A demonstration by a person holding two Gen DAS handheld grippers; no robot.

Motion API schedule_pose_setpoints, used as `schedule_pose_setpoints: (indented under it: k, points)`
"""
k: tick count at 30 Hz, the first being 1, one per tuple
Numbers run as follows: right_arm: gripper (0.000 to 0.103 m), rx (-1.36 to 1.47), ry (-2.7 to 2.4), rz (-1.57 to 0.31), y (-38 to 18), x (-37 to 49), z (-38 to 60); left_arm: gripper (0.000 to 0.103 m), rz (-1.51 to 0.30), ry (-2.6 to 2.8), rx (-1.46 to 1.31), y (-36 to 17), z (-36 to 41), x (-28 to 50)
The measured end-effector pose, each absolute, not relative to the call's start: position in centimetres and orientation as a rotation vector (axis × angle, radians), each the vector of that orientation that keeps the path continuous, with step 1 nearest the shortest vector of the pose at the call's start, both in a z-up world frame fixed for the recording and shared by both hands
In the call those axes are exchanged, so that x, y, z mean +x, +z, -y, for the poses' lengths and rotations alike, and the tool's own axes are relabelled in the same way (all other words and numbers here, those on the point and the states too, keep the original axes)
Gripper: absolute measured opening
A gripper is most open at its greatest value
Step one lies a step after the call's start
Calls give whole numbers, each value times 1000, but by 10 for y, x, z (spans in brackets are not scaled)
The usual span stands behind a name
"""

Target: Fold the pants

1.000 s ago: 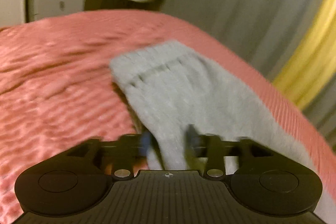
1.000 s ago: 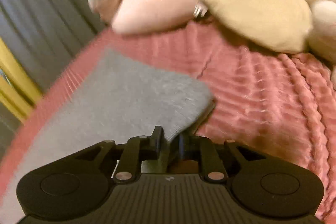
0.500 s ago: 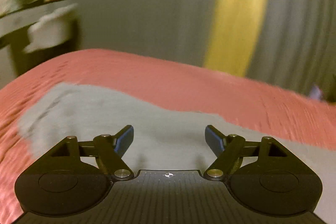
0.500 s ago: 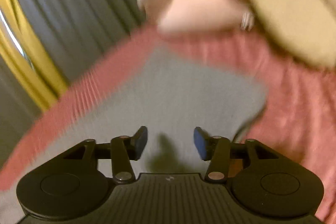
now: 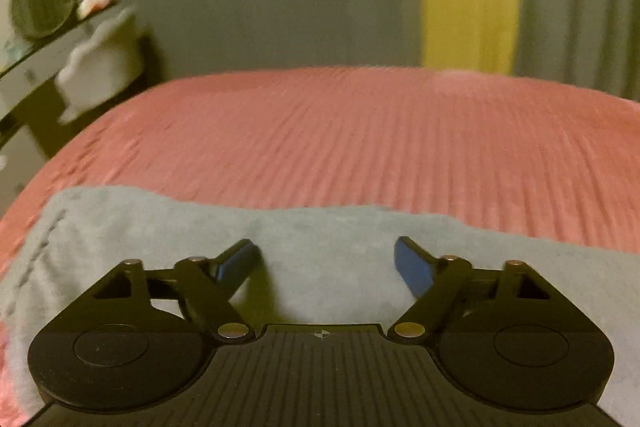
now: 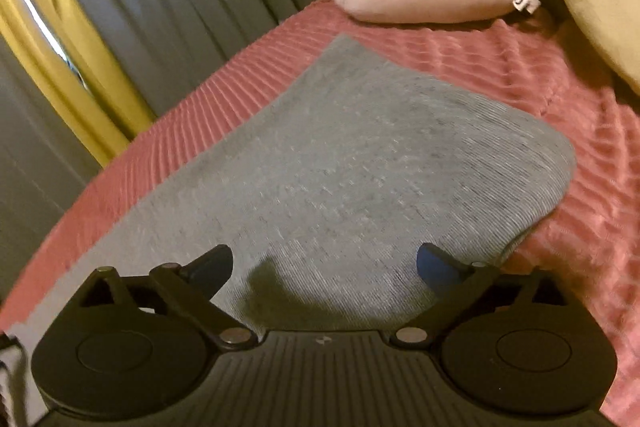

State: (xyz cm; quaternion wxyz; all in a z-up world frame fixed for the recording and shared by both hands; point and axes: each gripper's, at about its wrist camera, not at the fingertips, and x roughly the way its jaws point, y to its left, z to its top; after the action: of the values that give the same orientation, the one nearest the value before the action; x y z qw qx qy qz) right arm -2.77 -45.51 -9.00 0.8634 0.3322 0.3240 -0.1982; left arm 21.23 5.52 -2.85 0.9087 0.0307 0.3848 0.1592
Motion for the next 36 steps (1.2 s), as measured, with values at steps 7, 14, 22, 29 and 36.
schedule_pose_setpoints:
  k: [7,14,22,29,36]
  points:
    - [99,776,-399,-628,-94,-37,462,87,-778,117,-53,-14,-80,131]
    - [99,858,-368,-584,-99,-45,472,86,-789,262,-153,-38,-108,79]
    - [99,703,-380,-707,-91,-26,459,89,-808,389,-199,-6,-107,53]
    - [99,624,-382,-759,-90,-17,456,89,-801,392,-370,10,-119,30]
    - [99,483,-409,-841,-91,0,442,89,-823,383,-398,3,-120,32]
